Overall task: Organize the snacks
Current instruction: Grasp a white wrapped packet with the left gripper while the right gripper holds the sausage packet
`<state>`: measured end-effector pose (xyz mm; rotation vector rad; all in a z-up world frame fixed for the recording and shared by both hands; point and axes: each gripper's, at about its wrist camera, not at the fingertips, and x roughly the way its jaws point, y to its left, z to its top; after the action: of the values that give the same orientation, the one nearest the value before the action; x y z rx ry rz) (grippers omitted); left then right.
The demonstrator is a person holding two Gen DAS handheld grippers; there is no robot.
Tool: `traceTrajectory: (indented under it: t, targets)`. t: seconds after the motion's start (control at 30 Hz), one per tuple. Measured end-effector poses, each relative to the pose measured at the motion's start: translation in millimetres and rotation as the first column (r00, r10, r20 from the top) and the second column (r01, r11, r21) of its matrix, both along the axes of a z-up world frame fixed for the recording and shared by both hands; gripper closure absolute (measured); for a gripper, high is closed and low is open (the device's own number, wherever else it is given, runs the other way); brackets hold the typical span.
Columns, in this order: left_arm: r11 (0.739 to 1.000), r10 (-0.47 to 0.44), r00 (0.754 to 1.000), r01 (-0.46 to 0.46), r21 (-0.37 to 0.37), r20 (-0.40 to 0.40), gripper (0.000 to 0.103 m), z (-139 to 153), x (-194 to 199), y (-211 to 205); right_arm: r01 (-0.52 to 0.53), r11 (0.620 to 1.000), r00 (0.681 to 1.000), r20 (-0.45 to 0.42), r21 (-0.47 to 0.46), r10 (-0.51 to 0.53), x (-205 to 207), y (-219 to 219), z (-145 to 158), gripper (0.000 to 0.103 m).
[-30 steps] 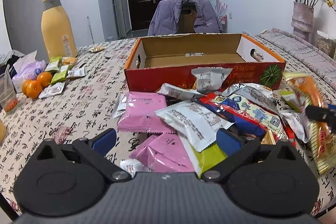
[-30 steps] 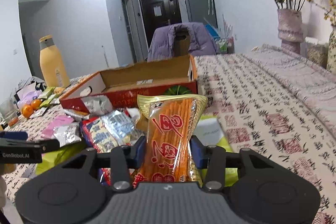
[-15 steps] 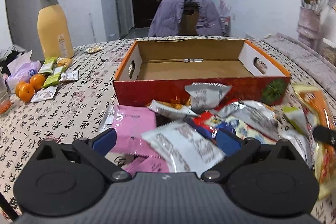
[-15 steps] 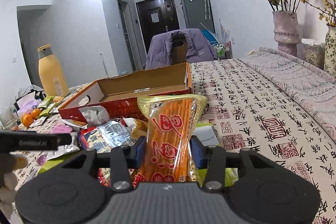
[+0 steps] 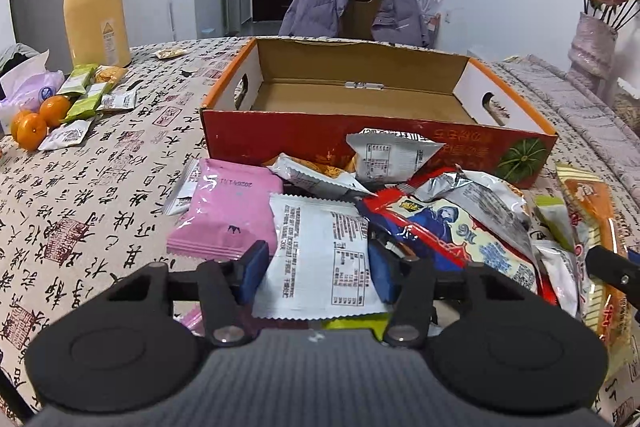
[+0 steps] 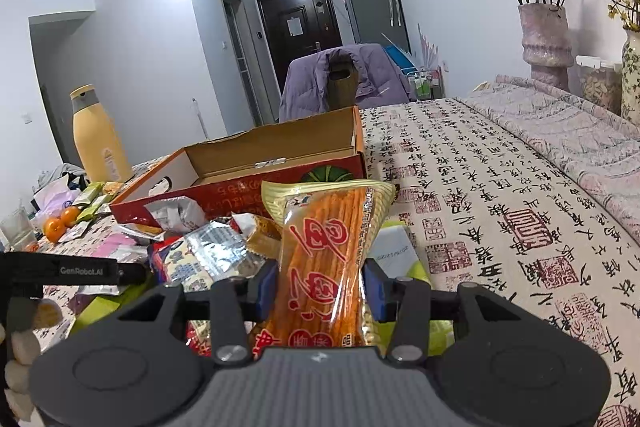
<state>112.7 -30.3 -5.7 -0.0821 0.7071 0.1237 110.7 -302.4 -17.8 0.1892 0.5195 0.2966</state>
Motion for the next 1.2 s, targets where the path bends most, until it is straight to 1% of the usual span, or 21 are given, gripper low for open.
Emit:
traceTrajectory:
  t: [0.2, 0.33, 0.37, 0.4, 0.43, 0.47, 0.57, 0.8, 0.83, 0.87, 0.9, 0.93, 0.97, 1.0, 1.07, 1.1, 1.17, 1.2]
  targets:
    - [1.000, -0.005, 0.999, 0.005, -0.002, 0.035, 0.050, 5.7, -9.7, 4.2, 0.000, 1.000, 1.000, 0.016, -0.004, 0.000, -6.8, 1.1, 4.5, 0.059]
    - [1.000, -0.021, 0.996, 0.020, 0.003, 0.084, 0.050, 15.8, -19.0, 5.6, -0.004, 1.000, 0.999, 0.031, -0.007, 0.004, -9.2, 3.5, 9.5, 0.059]
    - [1.000, -0.024, 0.995, 0.024, 0.005, 0.096, 0.059, 18.5, -20.8, 5.6, -0.006, 1.000, 0.999, 0.035, -0.007, 0.006, -8.8, 4.8, 11.2, 0.059]
    - [0.999, -0.033, 0.994, 0.033, 0.008, 0.108, 0.076, 22.0, -22.5, 5.9, -0.008, 1.000, 0.999, 0.038, -0.008, 0.008, -8.4, 5.7, 12.6, 0.059]
    - [0.999, -0.043, 0.993, 0.043, 0.004, 0.112, 0.080, 24.7, -22.9, 6.3, -0.011, 1.000, 0.999, 0.043, -0.008, 0.011, -7.4, 6.8, 14.8, 0.059]
    - [0.999, -0.050, 0.991, 0.051, -0.002, 0.120, 0.080, 27.6, -23.4, 7.1, -0.013, 1.000, 0.999, 0.047, -0.008, 0.014, -6.6, 8.1, 16.3, 0.059]
    - [0.998, -0.058, 0.988, 0.057, 0.012, 0.141, 0.082, 31.8, -23.9, 7.3, -0.018, 1.000, 0.998, 0.057, -0.008, 0.018, -2.8, 11.7, 20.2, 0.059]
    - [0.998, -0.051, 0.993, 0.055, -0.029, 0.106, 0.082, 25.8, -21.4, 16.8, -0.020, 1.000, 0.999, 0.042, -0.013, 0.021, 0.1, 15.7, 17.3, 0.059]
    - [0.998, -0.053, 0.994, 0.056, -0.033, 0.100, 0.081, 24.7, -21.5, 17.8, -0.019, 1.000, 0.999, 0.039, -0.013, 0.020, 0.3, 15.5, 16.5, 0.058]
    - [0.998, -0.050, 0.994, 0.054, -0.036, 0.095, 0.075, 24.0, -22.0, 18.5, -0.018, 1.000, 0.999, 0.037, -0.013, 0.019, -0.3, 15.6, 15.9, 0.058]
    - [0.998, -0.052, 0.994, 0.056, -0.038, 0.094, 0.064, 23.1, -22.8, 19.3, -0.018, 1.000, 0.999, 0.035, -0.014, 0.018, -0.3, 15.4, 15.2, 0.058]
    - [0.998, -0.056, 0.994, 0.059, -0.037, 0.094, 0.056, 22.0, -24.3, 19.6, -0.017, 1.000, 0.999, 0.033, -0.014, 0.018, -0.7, 15.0, 14.2, 0.058]
    - [0.998, -0.052, 0.994, 0.055, -0.030, 0.093, 0.043, 20.9, -25.3, 19.5, -0.016, 1.000, 0.999, 0.030, -0.014, 0.017, -0.5, 14.6, 13.4, 0.058]
    - [0.999, -0.043, 0.995, 0.045, -0.018, 0.091, 0.034, 19.6, -25.5, 19.2, -0.015, 1.000, 1.000, 0.026, -0.014, 0.015, 0.1, 14.2, 12.7, 0.058]
    - [1.000, -0.015, 0.998, 0.015, -0.010, 0.067, 0.029, 16.8, -20.6, 20.6, -0.012, 1.000, 1.000, 0.016, -0.012, 0.012, 0.9, 14.1, 10.8, 0.058]
    - [1.000, -0.003, 0.999, 0.004, -0.022, 0.049, 0.027, 15.3, -16.2, 22.6, -0.012, 1.000, 1.000, 0.013, -0.011, 0.012, 1.1, 14.2, 10.3, 0.058]
    - [0.998, 0.014, 1.000, -0.013, -0.058, 0.016, 0.026, 12.7, -6.3, 25.6, -0.014, 1.000, 1.000, 0.010, -0.010, 0.014, 1.1, 14.6, 9.4, 0.058]
    - [0.997, 0.029, 1.000, -0.029, -0.076, -0.001, 0.023, 11.3, -0.1, 26.9, -0.015, 1.000, 1.000, 0.010, -0.010, 0.015, 0.9, 14.8, 9.4, 0.058]
